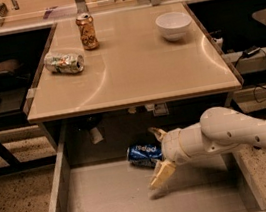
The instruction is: Pick pepsi can from top drawer and place on counter
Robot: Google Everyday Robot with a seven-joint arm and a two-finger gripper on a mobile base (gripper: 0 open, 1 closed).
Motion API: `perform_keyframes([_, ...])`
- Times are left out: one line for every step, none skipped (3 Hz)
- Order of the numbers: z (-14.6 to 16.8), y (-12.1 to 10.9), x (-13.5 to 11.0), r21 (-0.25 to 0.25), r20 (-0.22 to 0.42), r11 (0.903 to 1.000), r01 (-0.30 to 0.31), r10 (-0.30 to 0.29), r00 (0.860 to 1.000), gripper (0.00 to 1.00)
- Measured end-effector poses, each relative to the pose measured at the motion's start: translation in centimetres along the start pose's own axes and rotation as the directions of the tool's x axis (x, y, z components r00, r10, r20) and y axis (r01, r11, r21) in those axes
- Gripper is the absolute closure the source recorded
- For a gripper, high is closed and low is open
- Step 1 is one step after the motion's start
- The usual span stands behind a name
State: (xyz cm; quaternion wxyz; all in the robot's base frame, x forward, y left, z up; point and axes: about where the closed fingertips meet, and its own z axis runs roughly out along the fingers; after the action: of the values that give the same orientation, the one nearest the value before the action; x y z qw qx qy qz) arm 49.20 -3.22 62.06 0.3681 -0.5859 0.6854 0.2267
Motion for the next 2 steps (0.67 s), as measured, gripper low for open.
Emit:
perform_keyframes([0.03, 0.01, 0.0, -0.001, 0.0, 1.0, 0.0, 0.0, 1.0, 0.18])
perform_keyframes([0.03, 0.02, 0.0, -0.001, 0.0, 1.0, 0.0, 0.0, 1.0, 0.43])
